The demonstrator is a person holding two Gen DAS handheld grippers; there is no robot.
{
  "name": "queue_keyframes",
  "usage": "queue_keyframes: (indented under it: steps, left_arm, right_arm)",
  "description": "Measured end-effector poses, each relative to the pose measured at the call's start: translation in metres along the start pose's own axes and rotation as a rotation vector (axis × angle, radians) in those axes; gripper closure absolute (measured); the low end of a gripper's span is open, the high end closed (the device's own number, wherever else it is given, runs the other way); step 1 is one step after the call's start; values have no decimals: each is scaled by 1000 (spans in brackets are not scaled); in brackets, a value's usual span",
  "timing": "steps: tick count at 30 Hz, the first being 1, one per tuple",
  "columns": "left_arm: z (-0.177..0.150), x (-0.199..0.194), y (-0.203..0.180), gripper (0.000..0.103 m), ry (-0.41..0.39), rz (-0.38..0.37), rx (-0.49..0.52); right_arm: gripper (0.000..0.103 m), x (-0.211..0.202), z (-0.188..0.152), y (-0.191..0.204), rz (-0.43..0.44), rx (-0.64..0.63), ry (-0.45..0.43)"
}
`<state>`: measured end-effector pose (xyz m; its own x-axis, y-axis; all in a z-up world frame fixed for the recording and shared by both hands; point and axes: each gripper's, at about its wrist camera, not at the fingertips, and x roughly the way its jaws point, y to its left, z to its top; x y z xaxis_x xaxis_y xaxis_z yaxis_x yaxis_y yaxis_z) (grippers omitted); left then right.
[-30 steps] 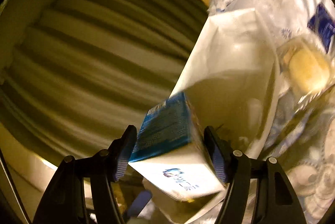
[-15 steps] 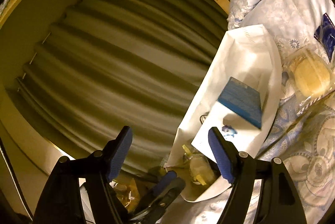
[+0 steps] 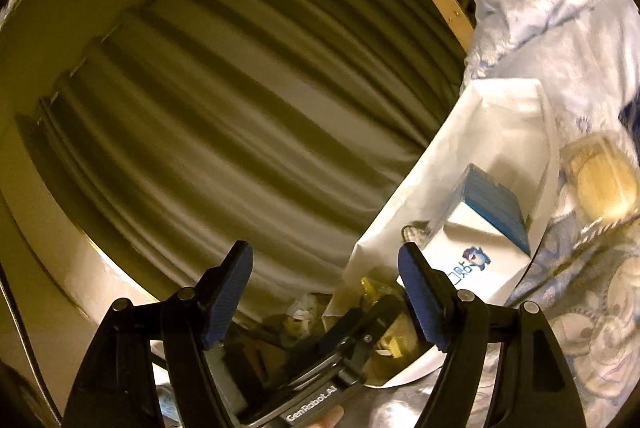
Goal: Organize objects
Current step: 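Carry the blue-and-white box into the white paper bag and open the right gripper, then move the right gripper to the clear plastic cup and grasp it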
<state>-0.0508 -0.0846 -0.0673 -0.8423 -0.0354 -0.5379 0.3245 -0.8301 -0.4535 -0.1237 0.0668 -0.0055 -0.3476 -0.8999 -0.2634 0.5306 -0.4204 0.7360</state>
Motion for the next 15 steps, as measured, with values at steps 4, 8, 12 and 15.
queue_keyframes:
  steps: [4,8,12,15]
  left_arm:
    - [-4,-4,0,27,-11,-39,-2]
    - [-6,-16,-2,27,-30,-99,13]
    - [-9,-26,-10,27,-37,-117,54]
    - [-10,-30,-15,27,-34,-129,70]
  right_arm:
    - [55,-5,5,2,-131,-59,-15]
    - [73,-16,14,-2,-172,-42,8]
    - [72,-33,23,-3,-211,-37,37]
    - [69,-37,30,-6,-274,-36,99]
